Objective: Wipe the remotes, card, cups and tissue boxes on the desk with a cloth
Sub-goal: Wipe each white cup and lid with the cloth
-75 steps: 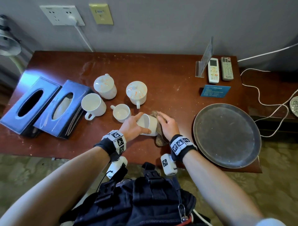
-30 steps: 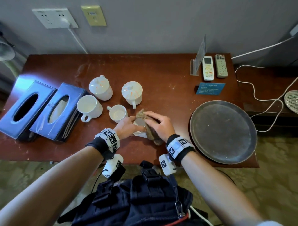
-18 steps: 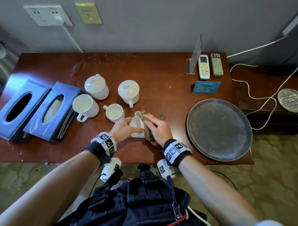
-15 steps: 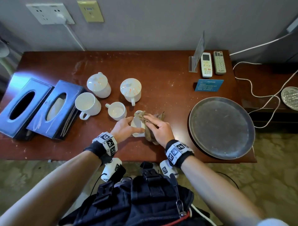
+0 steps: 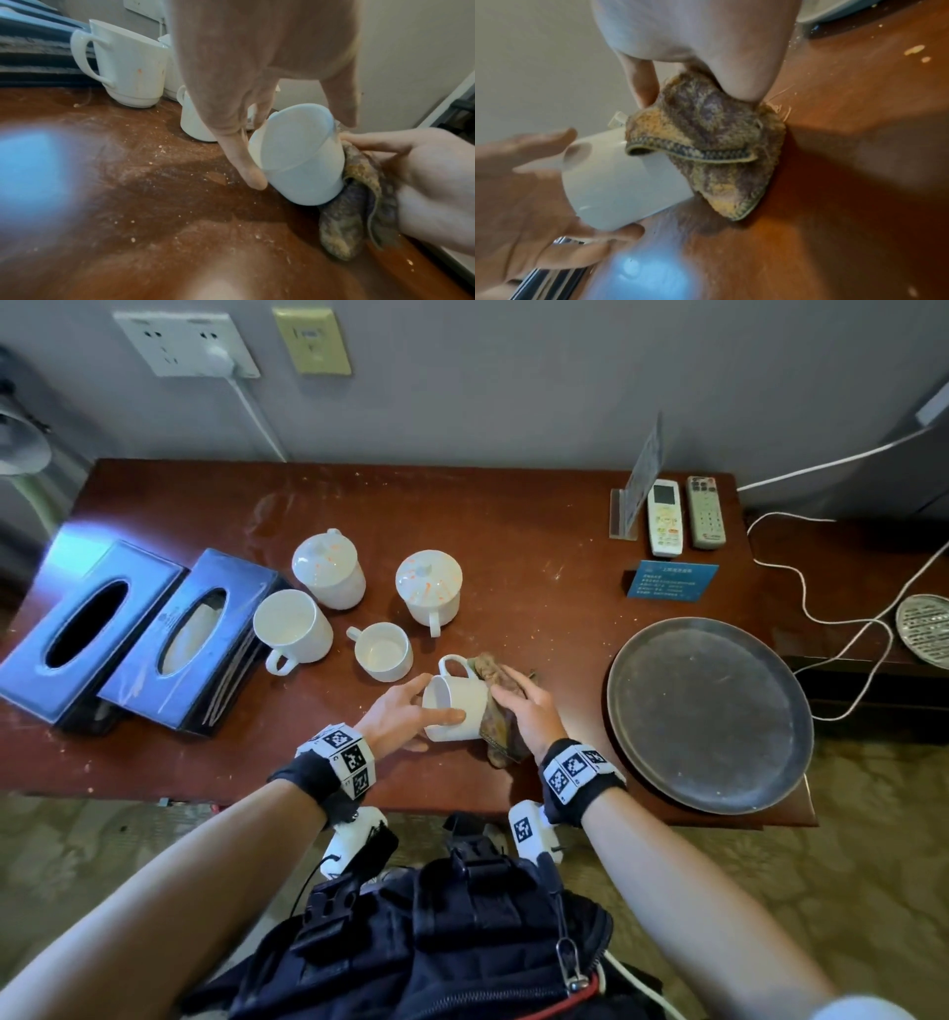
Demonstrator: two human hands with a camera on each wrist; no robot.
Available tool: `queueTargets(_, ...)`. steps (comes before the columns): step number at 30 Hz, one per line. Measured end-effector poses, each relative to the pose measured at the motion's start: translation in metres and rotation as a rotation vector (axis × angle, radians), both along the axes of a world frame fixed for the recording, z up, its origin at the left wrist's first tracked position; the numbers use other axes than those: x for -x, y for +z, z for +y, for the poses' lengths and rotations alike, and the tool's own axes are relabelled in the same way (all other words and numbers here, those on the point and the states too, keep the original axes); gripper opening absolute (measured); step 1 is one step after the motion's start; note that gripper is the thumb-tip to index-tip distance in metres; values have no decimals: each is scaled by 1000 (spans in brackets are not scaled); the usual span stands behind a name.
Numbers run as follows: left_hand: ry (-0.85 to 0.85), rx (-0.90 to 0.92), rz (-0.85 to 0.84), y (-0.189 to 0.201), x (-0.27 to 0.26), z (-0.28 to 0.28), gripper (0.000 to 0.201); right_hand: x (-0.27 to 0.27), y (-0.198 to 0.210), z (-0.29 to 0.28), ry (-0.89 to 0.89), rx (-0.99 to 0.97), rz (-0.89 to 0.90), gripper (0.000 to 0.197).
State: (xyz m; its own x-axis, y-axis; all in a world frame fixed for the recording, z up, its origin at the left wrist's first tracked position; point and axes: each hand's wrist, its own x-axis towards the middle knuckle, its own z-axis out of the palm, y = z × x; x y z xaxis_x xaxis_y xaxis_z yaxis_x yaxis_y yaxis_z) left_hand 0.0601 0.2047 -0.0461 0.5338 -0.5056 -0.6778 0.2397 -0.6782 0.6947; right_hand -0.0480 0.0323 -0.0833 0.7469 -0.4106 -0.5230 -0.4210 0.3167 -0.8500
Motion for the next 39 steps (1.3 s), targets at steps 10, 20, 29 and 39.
queueTargets(10, 98, 8, -134, 1, -1, -9, 88, -2, 32, 5, 411, 452, -146, 39)
queueTargets(20, 66, -24, -258, 0, 6, -8, 80, 5, 17, -3, 274, 554, 36, 40)
queueTargets(29, 59, -54, -226, -2, 7, -1, 87, 14, 13, 4, 434, 858, -55, 39)
queueTargets(39, 11, -70, -244, 0, 7, -3, 94, 13, 24, 22, 363, 926, -152, 36)
